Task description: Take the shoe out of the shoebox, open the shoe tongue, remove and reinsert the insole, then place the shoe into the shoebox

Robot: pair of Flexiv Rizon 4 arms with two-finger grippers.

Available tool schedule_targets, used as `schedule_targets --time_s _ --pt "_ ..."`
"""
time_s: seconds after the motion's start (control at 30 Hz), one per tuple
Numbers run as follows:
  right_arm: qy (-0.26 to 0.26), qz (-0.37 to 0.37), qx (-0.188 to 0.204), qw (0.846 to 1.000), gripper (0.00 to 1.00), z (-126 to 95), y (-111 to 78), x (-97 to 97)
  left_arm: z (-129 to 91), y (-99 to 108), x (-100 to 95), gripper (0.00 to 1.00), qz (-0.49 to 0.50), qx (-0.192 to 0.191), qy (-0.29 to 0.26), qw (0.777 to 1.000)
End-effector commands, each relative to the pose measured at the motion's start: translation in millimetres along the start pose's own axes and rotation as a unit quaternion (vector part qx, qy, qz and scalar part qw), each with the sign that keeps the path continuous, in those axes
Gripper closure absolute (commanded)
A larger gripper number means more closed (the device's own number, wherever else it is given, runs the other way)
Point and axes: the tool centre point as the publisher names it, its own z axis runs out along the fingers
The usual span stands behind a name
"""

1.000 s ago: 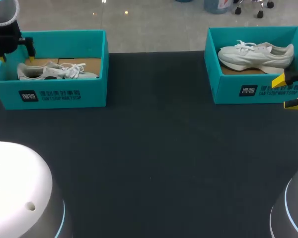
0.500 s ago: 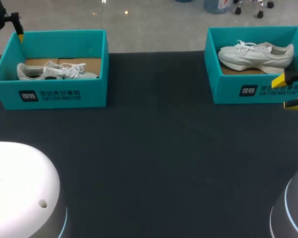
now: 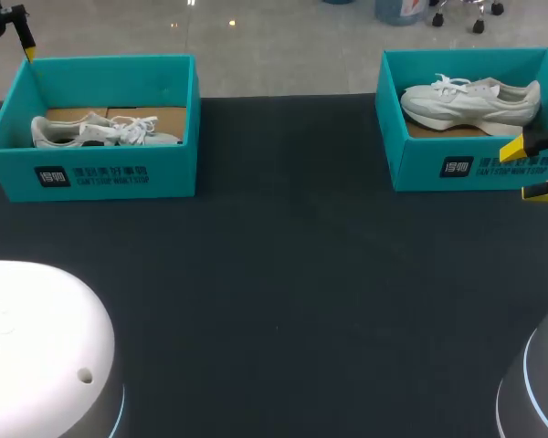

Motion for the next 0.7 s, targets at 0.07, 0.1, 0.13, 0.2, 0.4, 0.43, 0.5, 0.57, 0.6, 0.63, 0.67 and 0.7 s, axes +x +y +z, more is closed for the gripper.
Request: schedule_targets --time_s 0.07,0.1,0.13,0.2,0.4,0.43,0.5,0.57,0.6,0.63,0.67,0.7 --pt "-0.001 0.001 0.000 1.000 0.00 0.0 0.0 -0.1 -0.1 -0.3 0.1 0.00 0.000 -0.001 0.001 1.000" --pt "-0.001 0.001 0.000 1.000 0.00 0.0 0.0 -0.1 -0.1 -0.3 0.1 0.00 0.000 -0.001 0.001 1.000" --pt "-0.001 0.001 0.000 1.000 0.00 0.0 0.0 -0.1 -0.1 -0.3 0.1 0.00 0.000 -0.001 0.001 1.000" --pt "-0.001 0.001 0.000 1.000 0.00 0.0 0.0 -0.1 -0.1 -0.3 0.1 0.00 0.000 -0.001 0.001 1.000" --pt "-0.068 -0.022 -0.021 0.997 0.00 -10.2 60.2 10.6 -0.1 -0.3 0.1 0.00 0.000 -0.001 0.001 1.000" --pt "-0.075 -0.027 -0.026 0.996 0.00 -13.1 70.8 12.1 -0.1 -0.3 0.1 0.00 0.000 -0.001 0.001 1.000" --pt "-0.088 -0.037 -0.037 0.995 0.00 -18.7 91.8 14.7 -0.1 -0.3 0.1 0.00 0.000 -0.001 0.001 1.000" --pt "-0.100 -0.047 -0.040 0.993 0.00 -21.7 109.8 16.6 -0.1 -0.3 0.1 0.00 0.000 -0.001 0.001 1.000" --pt "-0.108 -0.053 -0.039 0.992 0.00 -22.0 119.1 17.2 -0.1 -0.3 0.1 0.00 0.000 -0.001 0.001 1.000" --pt "-0.115 -0.058 -0.041 0.991 0.00 -22.2 127.5 18.0 -0.1 -0.3 0.1 0.00 0.000 -0.001 0.001 1.000" --pt "-0.120 -0.064 -0.039 0.990 0.00 -21.8 136.2 18.8 -0.1 -0.3 0.1 0.00 0.000 -0.001 0.001 1.000" --pt "-0.138 -0.066 -0.037 0.987 0.00 -21.3 144.8 18.8 -0.1 -0.3 0.1 0.00 0.000 -0.001 0.001 1.000"
